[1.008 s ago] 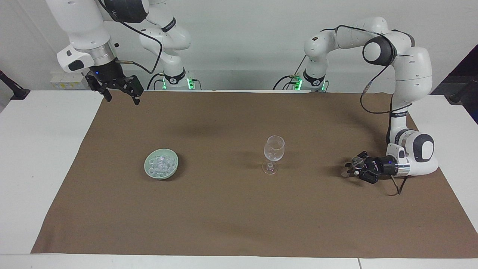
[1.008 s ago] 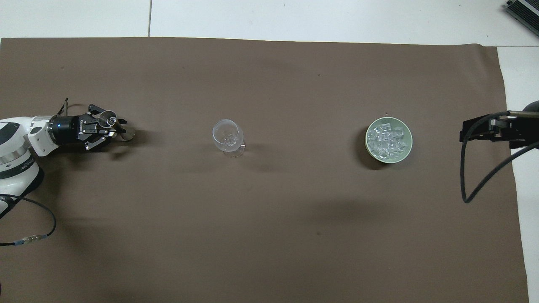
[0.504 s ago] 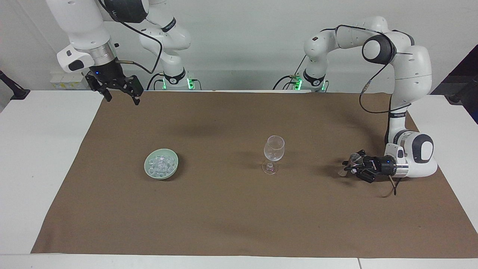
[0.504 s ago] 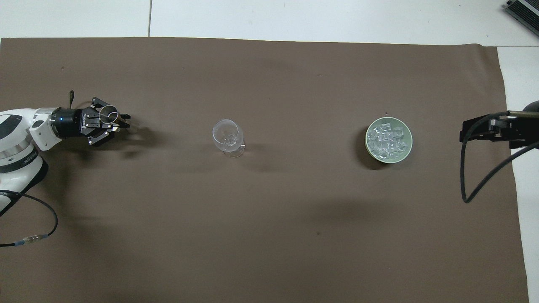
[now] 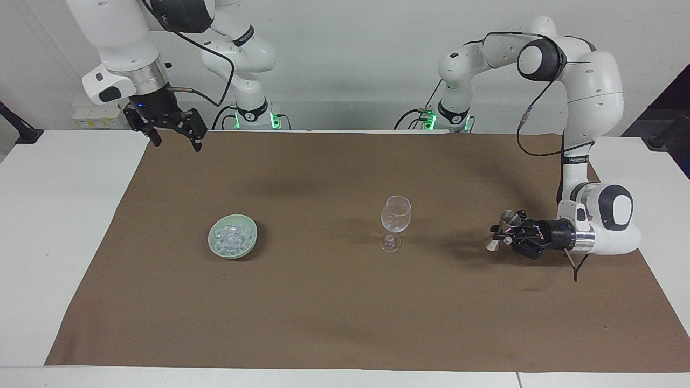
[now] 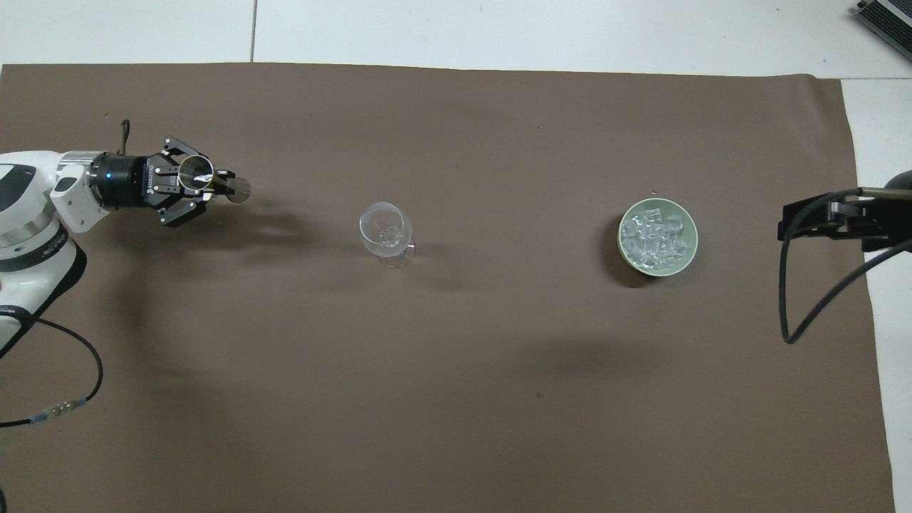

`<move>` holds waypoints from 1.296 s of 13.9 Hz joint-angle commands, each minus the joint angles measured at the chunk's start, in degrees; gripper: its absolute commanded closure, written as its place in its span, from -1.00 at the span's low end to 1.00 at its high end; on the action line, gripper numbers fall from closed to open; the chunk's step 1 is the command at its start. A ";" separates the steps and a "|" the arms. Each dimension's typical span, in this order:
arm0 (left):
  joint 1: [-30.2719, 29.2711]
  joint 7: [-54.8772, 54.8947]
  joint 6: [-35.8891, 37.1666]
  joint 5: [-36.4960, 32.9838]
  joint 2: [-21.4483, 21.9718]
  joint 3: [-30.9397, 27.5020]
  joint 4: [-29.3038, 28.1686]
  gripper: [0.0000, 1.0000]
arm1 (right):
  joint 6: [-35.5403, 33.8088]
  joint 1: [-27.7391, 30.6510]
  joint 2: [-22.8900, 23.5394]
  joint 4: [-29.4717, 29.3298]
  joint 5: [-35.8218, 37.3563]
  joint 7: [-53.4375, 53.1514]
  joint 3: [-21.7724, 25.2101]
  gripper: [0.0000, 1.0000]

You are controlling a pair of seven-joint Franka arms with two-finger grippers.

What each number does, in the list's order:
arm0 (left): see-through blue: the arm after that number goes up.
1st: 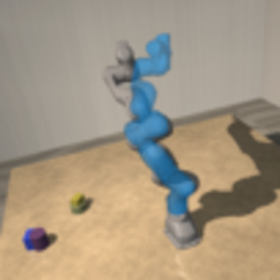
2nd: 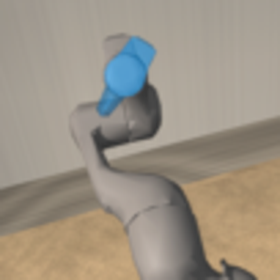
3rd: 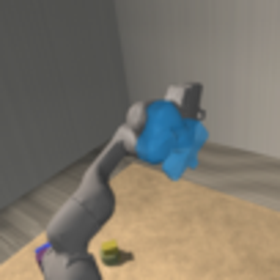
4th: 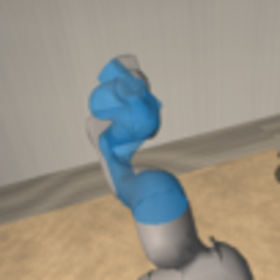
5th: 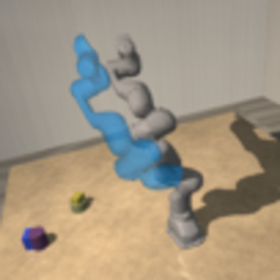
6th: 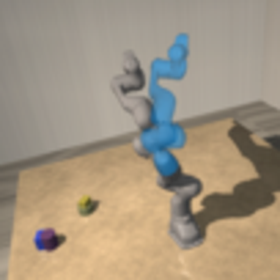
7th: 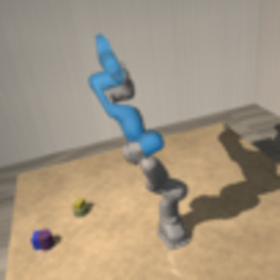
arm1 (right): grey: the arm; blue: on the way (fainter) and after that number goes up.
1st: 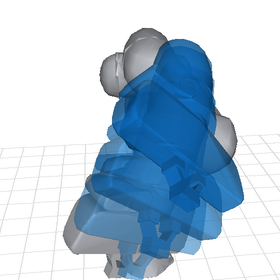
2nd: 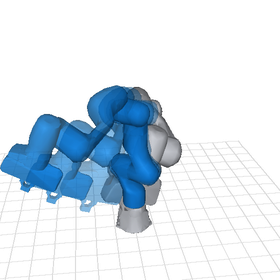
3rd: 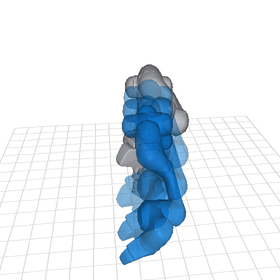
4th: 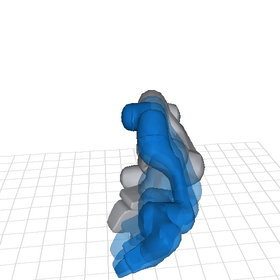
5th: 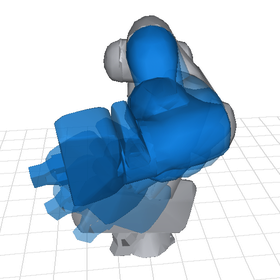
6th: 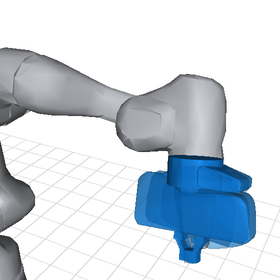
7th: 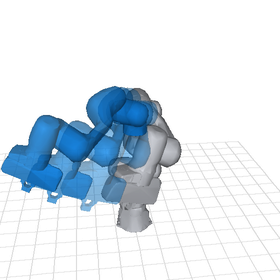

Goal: Pour wine and add ice with both arms
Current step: 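Lift the silver cup with the left gripper toward the wine glass, then move the held silver cup over the clear wine glass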

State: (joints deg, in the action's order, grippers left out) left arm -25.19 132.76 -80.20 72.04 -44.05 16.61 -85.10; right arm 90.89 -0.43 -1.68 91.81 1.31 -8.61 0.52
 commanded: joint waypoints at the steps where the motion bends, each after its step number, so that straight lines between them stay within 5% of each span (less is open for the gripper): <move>1: 2.94 -3.01 -3.11 1.87 3.61 -0.88 -2.26 1.00 | 0.60 0.35 0.01 0.21 -0.87 0.70 0.01 -1.00; 18: 9.54 -6.20 -17.70 6.00 23.82 -1.05 -24.14 1.00 | 0.60 0.35 0.01 0.21 -0.87 0.70 0.01 -1.00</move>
State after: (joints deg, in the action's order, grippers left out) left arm -17.06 126.94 -95.46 76.07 -24.99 16.61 -104.81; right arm 90.89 -0.43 -1.68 91.81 1.31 -8.61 0.52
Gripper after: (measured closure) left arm 0.784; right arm 0.000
